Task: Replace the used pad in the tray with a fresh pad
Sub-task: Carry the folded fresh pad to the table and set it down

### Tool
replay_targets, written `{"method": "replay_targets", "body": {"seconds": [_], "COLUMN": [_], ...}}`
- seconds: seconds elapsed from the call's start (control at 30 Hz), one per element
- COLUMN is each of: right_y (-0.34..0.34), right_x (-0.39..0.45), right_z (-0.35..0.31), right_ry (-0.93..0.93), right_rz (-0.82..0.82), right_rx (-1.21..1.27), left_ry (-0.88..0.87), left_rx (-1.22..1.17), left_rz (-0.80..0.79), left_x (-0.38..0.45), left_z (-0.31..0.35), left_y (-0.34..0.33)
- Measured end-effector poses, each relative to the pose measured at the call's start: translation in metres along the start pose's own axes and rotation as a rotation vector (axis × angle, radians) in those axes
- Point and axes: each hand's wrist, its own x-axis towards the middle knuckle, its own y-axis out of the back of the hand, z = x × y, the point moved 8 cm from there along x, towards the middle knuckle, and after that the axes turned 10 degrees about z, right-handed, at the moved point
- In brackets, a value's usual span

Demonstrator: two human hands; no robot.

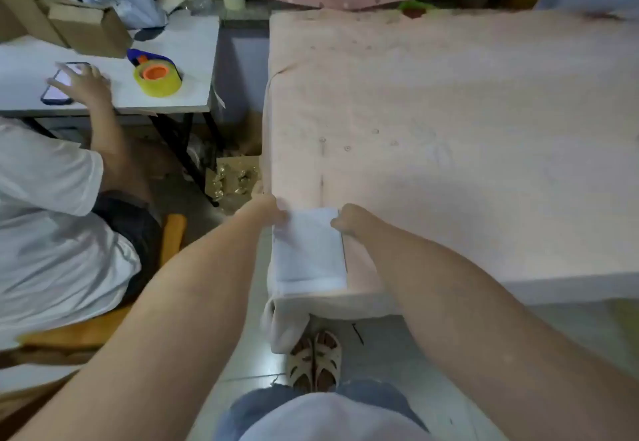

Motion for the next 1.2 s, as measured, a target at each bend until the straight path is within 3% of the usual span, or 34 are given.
{"method": "replay_targets", "body": {"seconds": [0.23, 0.93, 1.2], "right_y": [-0.003, -0.029, -0.031], "right_x": [-0.012, -0.019, -0.035], "right_z": [0.013, 0.031, 0.04], "right_ry": [-0.09, -0.329, -0.281], "right_rz": [0.02, 0.015, 0.063], "right_rx": [0.142, 0.74, 0.994], "left_ry": [0.052, 0.361, 0.3], "left_rx": [-0.114, -0.656, -1.001], "left_rz": [-0.075, 0.064, 0.058], "left_x": [-0.032, -0.033, -0.05], "left_z": [0.0, -0.041, -0.033], "left_y": [-0.013, -0.044, -0.052]}}
